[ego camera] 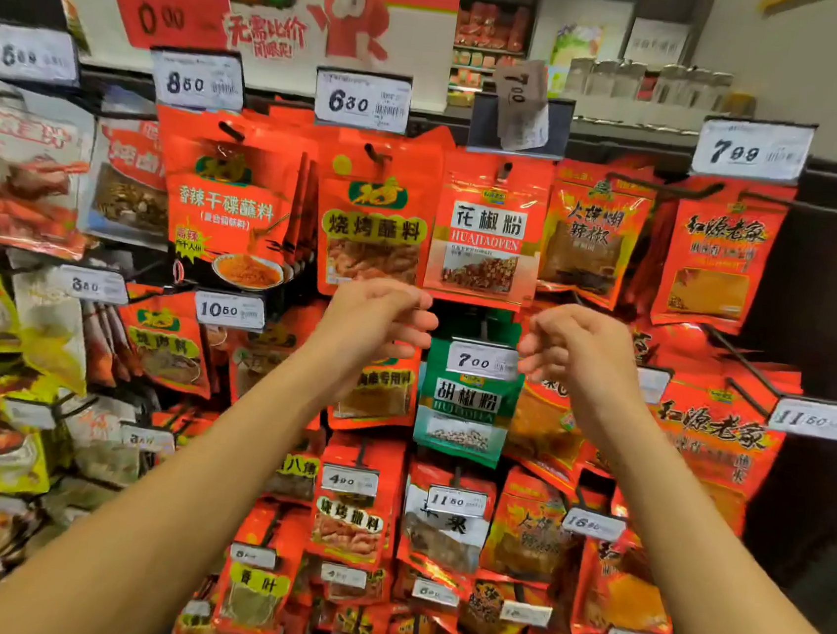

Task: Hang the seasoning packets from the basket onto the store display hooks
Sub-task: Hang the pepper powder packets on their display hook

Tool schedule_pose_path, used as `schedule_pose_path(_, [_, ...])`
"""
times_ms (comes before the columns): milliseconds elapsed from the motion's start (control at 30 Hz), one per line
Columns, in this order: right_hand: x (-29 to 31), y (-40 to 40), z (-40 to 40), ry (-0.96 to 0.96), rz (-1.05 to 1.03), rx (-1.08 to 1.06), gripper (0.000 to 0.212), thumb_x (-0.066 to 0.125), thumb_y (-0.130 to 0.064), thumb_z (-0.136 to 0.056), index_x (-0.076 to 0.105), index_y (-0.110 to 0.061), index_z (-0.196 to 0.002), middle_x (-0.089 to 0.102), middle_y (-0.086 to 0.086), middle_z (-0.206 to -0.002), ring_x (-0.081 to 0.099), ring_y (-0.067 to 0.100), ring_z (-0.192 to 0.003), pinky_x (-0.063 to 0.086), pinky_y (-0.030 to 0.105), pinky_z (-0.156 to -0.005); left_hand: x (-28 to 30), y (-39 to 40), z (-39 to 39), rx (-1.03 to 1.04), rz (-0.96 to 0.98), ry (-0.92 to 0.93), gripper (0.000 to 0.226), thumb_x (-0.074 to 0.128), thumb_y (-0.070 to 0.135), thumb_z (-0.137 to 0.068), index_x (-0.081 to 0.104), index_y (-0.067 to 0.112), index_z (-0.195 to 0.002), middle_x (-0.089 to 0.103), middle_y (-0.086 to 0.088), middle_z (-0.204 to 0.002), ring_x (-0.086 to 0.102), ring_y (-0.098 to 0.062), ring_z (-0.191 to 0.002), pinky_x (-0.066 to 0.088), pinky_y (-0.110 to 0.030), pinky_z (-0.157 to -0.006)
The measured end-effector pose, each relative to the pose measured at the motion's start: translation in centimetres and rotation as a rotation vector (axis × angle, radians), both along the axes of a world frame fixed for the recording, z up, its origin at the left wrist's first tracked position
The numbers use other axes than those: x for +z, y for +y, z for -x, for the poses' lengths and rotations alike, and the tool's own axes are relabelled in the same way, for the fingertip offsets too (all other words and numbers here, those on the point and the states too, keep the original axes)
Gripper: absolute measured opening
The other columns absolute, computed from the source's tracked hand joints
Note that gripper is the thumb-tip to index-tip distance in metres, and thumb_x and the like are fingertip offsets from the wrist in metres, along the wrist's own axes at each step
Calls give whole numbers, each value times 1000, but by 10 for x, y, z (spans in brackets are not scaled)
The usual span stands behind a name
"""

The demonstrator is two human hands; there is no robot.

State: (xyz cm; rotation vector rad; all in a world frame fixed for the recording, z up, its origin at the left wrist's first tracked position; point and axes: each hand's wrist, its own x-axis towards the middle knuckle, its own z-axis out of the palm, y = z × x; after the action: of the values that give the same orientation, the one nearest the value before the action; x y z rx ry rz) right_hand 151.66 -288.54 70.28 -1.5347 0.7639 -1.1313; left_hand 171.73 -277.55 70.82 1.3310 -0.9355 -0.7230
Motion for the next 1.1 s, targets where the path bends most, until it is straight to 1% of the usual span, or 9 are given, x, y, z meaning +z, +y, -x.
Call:
schedule_pose_path(67, [-41, 10, 3, 41, -94, 51, 12, 61, -19, -78, 64, -8, -74, 67, 13, -61, 62, 21, -44, 46, 22, -39, -40, 11, -4, -19, -94, 35, 22, 52, 18, -101, 71, 16, -90, 76, -1, -76, 69, -11, -61, 54, -21, -56])
schedule_pose_path(200, [-114, 28, 18, 77, -254, 32, 21, 57, -2, -93, 63, -6, -74, 66, 11, -57, 61, 20, -41, 44, 21, -37, -109, 39, -11, 63, -228, 157, 21, 51, 14, -102, 70, 10, -93, 74, -10, -82, 67, -15, -60, 54, -26, -58])
schedule_pose_path(333, [-218, 58, 29, 240, -495, 11, 21, 54, 0, -95, 62, -4, -75, 63, 9, -53, 55, 20, -38, 42, 22, -40, -207, 79, -8, 133, -458, 299, 21, 54, 13, -99, 73, 5, -94, 70, -13, -85, 61, -22, -68, 46, -27, -60])
schedule_pose_path(567, [-391, 115, 48, 580, -771, 24, 27, 53, 0, -96, 62, -7, -72, 62, 9, -56, 57, 16, -40, 46, 22, -43, -365, 141, 18, 255, -812, 522, 14, 52, 14, -100, 65, 14, -94, 64, -6, -79, 56, -18, -67, 43, -27, -62])
schedule_pose_path(700, [-490, 150, 61, 720, -860, 20, 28, 61, 3, -92, 66, -9, -67, 59, 6, -54, 53, 20, -49, 45, 26, -52, -452, 159, 30, 294, -940, 669, 23, 47, 3, -95, 56, 16, -79, 46, -6, -73, 39, -16, -59, 31, -24, -51])
schedule_pose_path(800, [-561, 172, 68, 773, -931, 27, 24, 68, -2, -89, 69, -12, -68, 65, 3, -56, 57, 14, -49, 51, 24, -51, -520, 172, 37, 350, -1014, 753, 29, 42, 3, -99, 56, 11, -74, 55, -8, -64, 48, -14, -46, 36, -16, -42])
schedule_pose_path(900, [-638, 184, 69, 863, -1014, 45, 24, 67, -6, -92, 71, -16, -70, 71, 7, -65, 65, 18, -53, 56, 31, -56, -590, 181, 43, 348, -1112, 730, 19, 54, 8, -97, 64, 11, -81, 67, -5, -69, 59, -18, -57, 47, -24, -56])
schedule_pose_path(1033, [-752, 190, 62, 973, -1108, 113, 25, 53, 11, -92, 61, -2, -72, 62, 0, -48, 60, 17, -43, 50, 25, -42, -697, 189, 48, 336, -1238, 715, 12, 58, 12, -95, 63, 12, -85, 66, -8, -81, 59, -20, -61, 46, -26, -56])
schedule_pose_path(1100, [-809, 195, 57, 1068, -1084, 230, 18, 53, 4, -95, 62, -5, -82, 64, 3, -57, 60, 24, -54, 52, 28, -48, -747, 198, 51, 330, -1277, 680, 8, 58, 17, -95, 64, 12, -97, 68, -8, -85, 62, -20, -63, 48, -27, -59])
